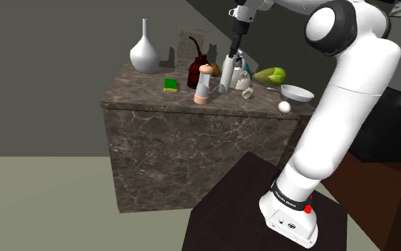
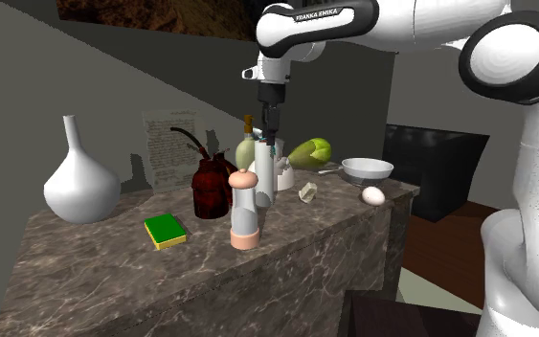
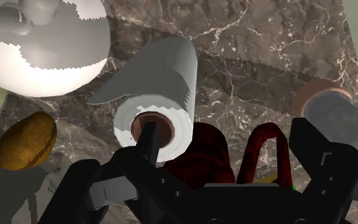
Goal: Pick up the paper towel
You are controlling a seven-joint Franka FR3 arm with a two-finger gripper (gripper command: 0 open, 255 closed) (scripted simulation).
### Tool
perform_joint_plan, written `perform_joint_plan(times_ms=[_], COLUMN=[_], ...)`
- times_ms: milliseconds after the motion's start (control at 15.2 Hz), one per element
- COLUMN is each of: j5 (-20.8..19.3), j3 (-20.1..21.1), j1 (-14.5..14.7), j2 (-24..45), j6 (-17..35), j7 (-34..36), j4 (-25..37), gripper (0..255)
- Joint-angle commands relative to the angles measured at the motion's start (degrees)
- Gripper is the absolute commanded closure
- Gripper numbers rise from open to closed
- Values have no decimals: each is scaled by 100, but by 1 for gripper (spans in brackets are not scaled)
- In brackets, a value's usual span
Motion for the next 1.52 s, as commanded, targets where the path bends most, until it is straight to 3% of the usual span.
perform_joint_plan(times_ms=[0, 132, 198, 792, 858, 1452], j5=[256, 536, 549, 459, 463, 459], j3=[-86, -111, -96, -78, -78, -78], j1=[-174, -434, -465, -345, -349, -345], j2=[568, 1195, 1235, 1049, 1056, 1049], j6=[-170, -432, -451, 223, 228, 222], j7=[-442, -819, -839, -826, -831, -826], j4=[663, 1480, 1536, 693, 694, 694], gripper=[0, 0, 0, 0, 255, 255])
